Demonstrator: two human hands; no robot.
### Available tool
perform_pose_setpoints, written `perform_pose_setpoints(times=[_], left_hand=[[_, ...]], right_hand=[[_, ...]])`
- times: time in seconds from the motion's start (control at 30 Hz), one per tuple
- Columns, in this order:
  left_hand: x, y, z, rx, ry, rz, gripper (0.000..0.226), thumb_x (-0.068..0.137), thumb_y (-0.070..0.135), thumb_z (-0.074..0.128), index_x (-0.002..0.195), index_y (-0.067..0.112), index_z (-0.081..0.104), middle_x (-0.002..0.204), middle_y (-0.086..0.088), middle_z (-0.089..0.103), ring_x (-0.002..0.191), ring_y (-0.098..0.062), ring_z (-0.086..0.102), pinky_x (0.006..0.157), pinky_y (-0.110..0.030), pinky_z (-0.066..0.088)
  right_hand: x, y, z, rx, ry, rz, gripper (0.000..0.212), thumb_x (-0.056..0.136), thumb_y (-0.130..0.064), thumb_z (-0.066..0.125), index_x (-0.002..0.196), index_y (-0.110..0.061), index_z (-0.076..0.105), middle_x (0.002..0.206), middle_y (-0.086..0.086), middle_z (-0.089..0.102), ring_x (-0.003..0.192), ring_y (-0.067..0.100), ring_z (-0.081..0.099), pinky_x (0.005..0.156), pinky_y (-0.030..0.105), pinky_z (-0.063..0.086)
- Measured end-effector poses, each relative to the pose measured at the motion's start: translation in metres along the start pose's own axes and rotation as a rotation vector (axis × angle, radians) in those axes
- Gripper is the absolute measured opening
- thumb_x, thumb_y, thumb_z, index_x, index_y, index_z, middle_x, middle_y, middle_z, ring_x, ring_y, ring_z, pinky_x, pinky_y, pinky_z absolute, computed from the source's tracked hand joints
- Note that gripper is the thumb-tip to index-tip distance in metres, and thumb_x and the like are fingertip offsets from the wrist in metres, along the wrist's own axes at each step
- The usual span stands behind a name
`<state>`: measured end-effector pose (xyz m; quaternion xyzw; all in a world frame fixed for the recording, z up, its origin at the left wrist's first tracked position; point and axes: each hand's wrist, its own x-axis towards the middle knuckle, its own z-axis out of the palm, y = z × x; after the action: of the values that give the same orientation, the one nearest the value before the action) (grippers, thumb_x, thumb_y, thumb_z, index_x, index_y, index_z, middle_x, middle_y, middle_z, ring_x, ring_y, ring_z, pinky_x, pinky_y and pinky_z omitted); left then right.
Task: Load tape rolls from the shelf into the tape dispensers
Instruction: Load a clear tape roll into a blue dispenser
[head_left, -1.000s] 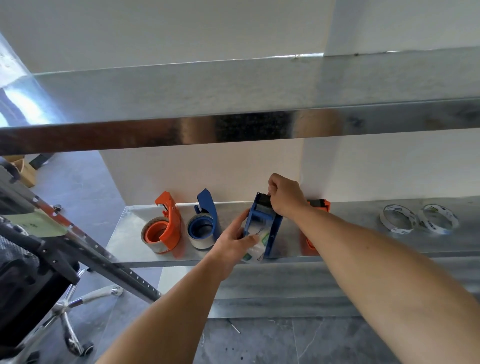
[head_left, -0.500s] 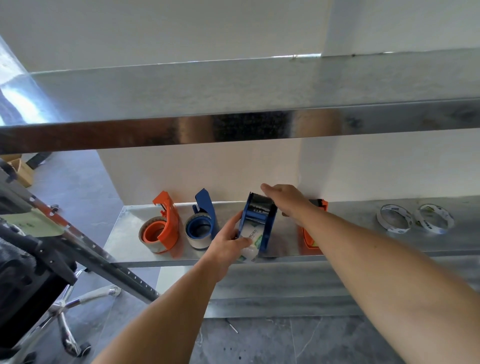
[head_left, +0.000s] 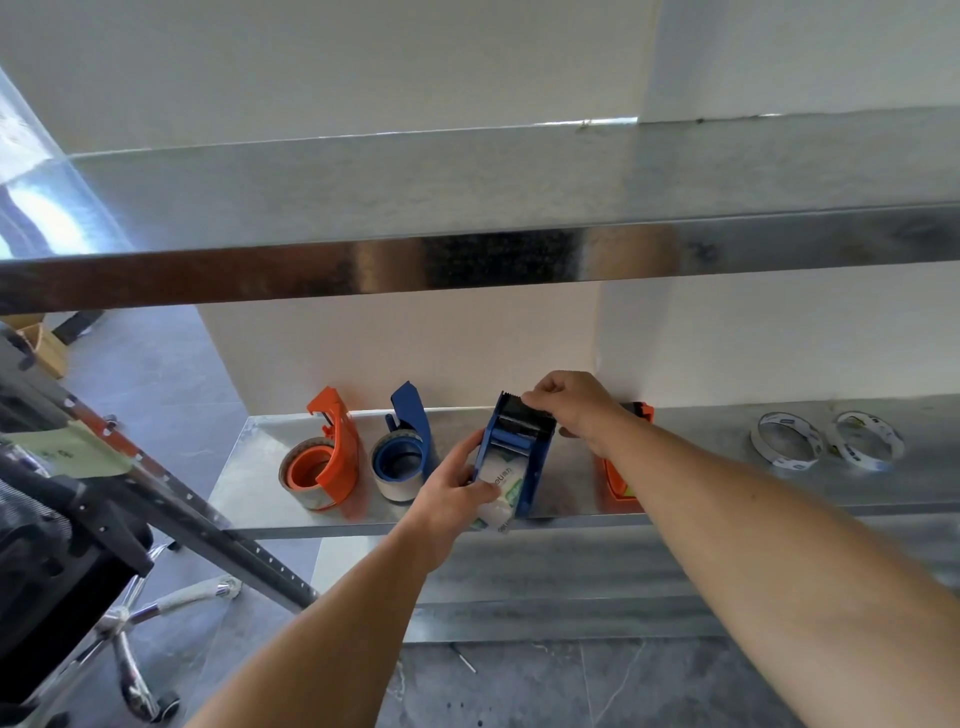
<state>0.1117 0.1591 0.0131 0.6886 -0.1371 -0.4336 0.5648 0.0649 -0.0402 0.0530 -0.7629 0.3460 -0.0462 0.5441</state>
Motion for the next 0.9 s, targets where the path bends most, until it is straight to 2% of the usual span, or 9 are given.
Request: perform_pose_setpoints(times=[0.07,0.17,0.27,0.33,0.4,0.6,0.73,0.83,0.9], left_hand=[[0.001,0.001,0.001,0.005,0.014,-0.015,0.070,0.090,-0.006,0.057,0.139,0.043,0.043,0.115,-0.014,0.066,0.108,-0.034,0.063,0.099,-0.052,0.050],[0.003,0.002,0.004,-0.020,0.074,-0.043,0.056,0.092,0.007,0.061,0.131,0.045,0.047,0.110,-0.011,0.069,0.103,-0.033,0.066,0.097,-0.055,0.052],[0.005,0.004,0.008,0.009,0.116,-0.046,0.045,0.091,0.031,0.069,0.131,0.040,0.050,0.109,-0.007,0.071,0.095,-0.027,0.071,0.087,-0.051,0.058],[0.006,0.006,0.010,0.075,0.164,-0.044,0.043,0.091,0.035,0.069,0.130,0.034,0.050,0.107,-0.003,0.071,0.090,-0.021,0.072,0.078,-0.042,0.061],[0.006,0.008,0.012,0.093,0.159,-0.051,0.042,0.091,0.031,0.069,0.129,0.031,0.051,0.106,-0.001,0.071,0.088,-0.018,0.072,0.072,-0.036,0.060],[0.004,0.009,0.010,-0.042,0.064,-0.017,0.044,0.093,0.019,0.067,0.131,0.034,0.049,0.115,-0.010,0.070,0.099,-0.031,0.070,0.082,-0.051,0.059],[0.006,0.008,0.009,-0.034,0.019,-0.004,0.052,0.091,0.011,0.069,0.132,0.036,0.049,0.113,-0.013,0.070,0.102,-0.036,0.068,0.091,-0.059,0.054],[0.004,0.007,0.007,-0.028,-0.021,-0.010,0.059,0.091,0.003,0.066,0.133,0.038,0.046,0.112,-0.013,0.071,0.104,-0.035,0.068,0.094,-0.055,0.053],[0.002,0.007,0.008,0.008,-0.052,0.000,0.062,0.091,0.000,0.063,0.133,0.040,0.043,0.109,-0.013,0.070,0.103,-0.033,0.067,0.085,-0.044,0.055]], right_hand=[[0.001,0.000,0.001,0.004,0.035,-0.030,0.013,0.087,-0.029,0.069,0.087,-0.017,0.064,0.091,0.004,0.065,0.089,0.024,0.063,0.080,0.042,0.055],[0.001,-0.002,0.004,-0.017,0.050,-0.061,0.012,0.087,-0.032,0.068,0.084,-0.021,0.062,0.095,0.006,0.068,0.090,0.028,0.066,0.084,0.051,0.056],[-0.001,-0.006,0.005,-0.064,0.078,-0.106,0.013,0.088,-0.033,0.067,0.089,-0.021,0.062,0.095,0.004,0.067,0.090,0.024,0.065,0.080,0.044,0.057],[-0.002,-0.007,0.005,-0.121,0.088,-0.144,0.014,0.090,-0.032,0.065,0.093,-0.018,0.062,0.095,0.003,0.066,0.087,0.021,0.062,0.068,0.033,0.052],[-0.003,-0.006,0.006,-0.181,0.089,-0.179,0.015,0.092,-0.030,0.063,0.096,-0.015,0.062,0.095,0.003,0.064,0.083,0.018,0.059,0.061,0.024,0.044],[0.000,-0.004,0.005,-0.266,0.161,-0.215,0.011,0.095,-0.029,0.059,0.089,-0.019,0.059,0.085,-0.003,0.060,0.078,0.015,0.056,0.063,0.027,0.046],[0.003,-0.006,0.005,-0.201,0.219,-0.199,0.014,0.097,-0.025,0.056,0.083,-0.021,0.056,0.079,-0.008,0.064,0.077,0.011,0.061,0.065,0.028,0.049],[0.003,-0.005,0.002,-0.180,0.227,-0.174,0.015,0.098,-0.024,0.054,0.084,-0.021,0.056,0.076,-0.008,0.066,0.075,0.009,0.063,0.059,0.025,0.046],[0.005,-0.005,0.000,-0.184,0.250,-0.163,0.015,0.098,-0.026,0.053,0.084,-0.022,0.056,0.072,-0.007,0.068,0.074,0.010,0.063,0.063,0.028,0.048]])
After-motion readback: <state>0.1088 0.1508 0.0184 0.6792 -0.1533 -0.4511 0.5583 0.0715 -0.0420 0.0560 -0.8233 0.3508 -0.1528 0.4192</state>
